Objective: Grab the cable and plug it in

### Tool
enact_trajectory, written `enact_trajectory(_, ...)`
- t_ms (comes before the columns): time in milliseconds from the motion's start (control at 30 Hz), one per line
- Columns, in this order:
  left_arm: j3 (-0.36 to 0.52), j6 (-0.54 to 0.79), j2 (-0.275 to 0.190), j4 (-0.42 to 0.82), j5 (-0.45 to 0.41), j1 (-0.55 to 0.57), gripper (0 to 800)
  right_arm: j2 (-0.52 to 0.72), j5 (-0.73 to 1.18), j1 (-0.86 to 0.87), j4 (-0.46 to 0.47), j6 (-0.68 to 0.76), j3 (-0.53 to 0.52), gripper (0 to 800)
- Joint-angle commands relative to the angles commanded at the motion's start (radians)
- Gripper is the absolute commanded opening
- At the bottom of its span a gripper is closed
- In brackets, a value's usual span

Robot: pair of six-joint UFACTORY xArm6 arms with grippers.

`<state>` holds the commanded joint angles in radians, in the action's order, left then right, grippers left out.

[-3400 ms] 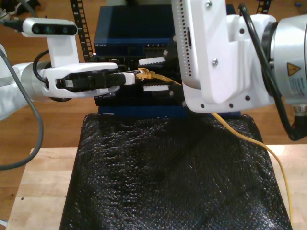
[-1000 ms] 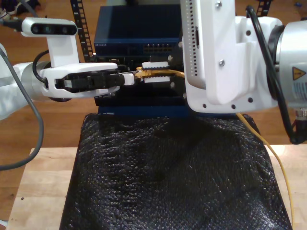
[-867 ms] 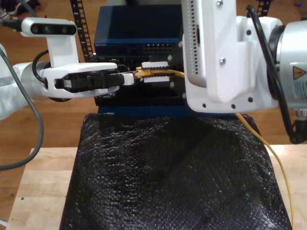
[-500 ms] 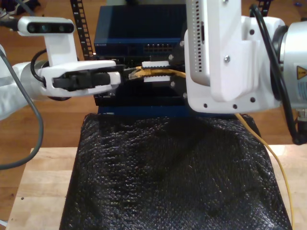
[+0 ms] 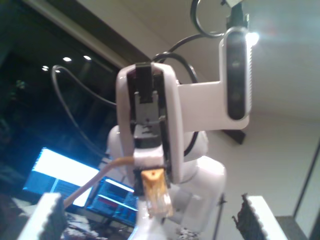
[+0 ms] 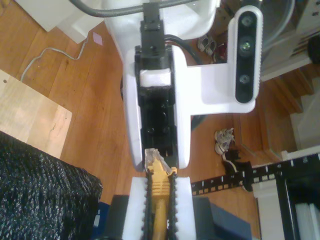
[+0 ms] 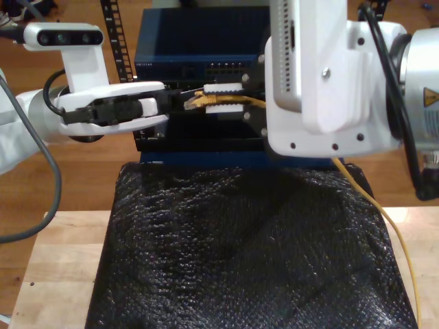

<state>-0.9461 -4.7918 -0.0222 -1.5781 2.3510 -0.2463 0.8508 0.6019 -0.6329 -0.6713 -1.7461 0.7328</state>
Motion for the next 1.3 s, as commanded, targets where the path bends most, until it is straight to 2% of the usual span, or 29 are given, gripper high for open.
enact_trajectory(300,-0.02,0.005,-0.005,0.006,-0.121,-0.049,797,-0.061,0.0,0.16,-0.032,0.054,0.017,1)
enact_trajectory(467,-0.078,0.005,-0.005,0.08,-0.213,-0.1,798,-0.08,-0.006,0.272,-0.032,0.075,0.009,1)
enact_trajectory(667,-0.104,0.006,-0.018,0.232,-0.334,-0.101,798,-0.08,-0.092,0.354,-0.023,0.074,-0.058,1)
enact_trajectory(833,-0.13,0.008,-0.054,0.333,-0.402,-0.101,798,-0.08,-0.222,0.358,0.018,0.071,-0.081,1)
enact_trajectory(1000,-0.169,0.008,-0.097,0.502,-0.442,-0.101,798,-0.089,-0.325,0.358,0.101,0.074,-0.117,0)
enact_trajectory(1133,-0.178,0.028,-0.141,0.634,-0.468,-0.103,798,-0.098,-0.368,0.358,0.109,0.074,-0.138,0)
enact_trajectory(1300,-0.189,0.126,-0.193,0.832,-0.477,-0.104,798,-0.101,-0.425,0.361,0.138,0.074,-0.164,0)
